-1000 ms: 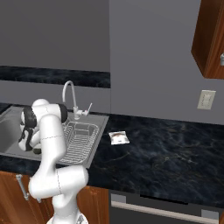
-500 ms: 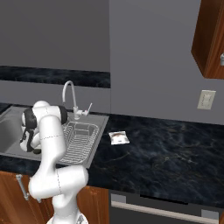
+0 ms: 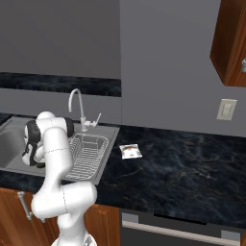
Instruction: Turn on the sink faucet. Then move the squash from the counter to the sink. Turn off the sink. Move the vegetable from the sink to the pot next to the stove. Finally move the pot to the front left burner.
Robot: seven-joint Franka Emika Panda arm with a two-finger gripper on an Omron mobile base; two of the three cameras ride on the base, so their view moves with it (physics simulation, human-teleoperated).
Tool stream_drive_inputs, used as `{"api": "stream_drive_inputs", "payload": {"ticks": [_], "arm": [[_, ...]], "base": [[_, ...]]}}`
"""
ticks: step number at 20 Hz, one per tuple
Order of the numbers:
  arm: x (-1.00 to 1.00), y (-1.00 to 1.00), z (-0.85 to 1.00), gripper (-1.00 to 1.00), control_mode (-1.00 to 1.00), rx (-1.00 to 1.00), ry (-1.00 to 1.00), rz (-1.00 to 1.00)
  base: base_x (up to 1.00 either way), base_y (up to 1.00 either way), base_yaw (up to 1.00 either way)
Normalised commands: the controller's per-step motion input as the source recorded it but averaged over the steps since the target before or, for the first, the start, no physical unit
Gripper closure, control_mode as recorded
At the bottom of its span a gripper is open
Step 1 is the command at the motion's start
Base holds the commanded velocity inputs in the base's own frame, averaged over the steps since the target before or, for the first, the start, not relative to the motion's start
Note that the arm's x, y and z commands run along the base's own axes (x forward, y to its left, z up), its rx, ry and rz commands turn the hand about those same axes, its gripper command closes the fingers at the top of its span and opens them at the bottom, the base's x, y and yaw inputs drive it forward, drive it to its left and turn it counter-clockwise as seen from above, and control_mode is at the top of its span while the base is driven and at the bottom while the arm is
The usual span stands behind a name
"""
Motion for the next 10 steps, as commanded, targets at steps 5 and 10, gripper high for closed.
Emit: {"api": "stream_drive_inputs", "payload": {"ticks": [5, 10], "arm": [[-0.01, 0.07, -0.26, -1.0, -1.0, 0.0, 0.0, 0.0], [-0.08, 0.06, -0.26, 1.0, -1.0, 0.0, 0.0, 0.0]], "base": [[0.0, 0.0, 0.0], [0.0, 0.0, 0.0]]}}
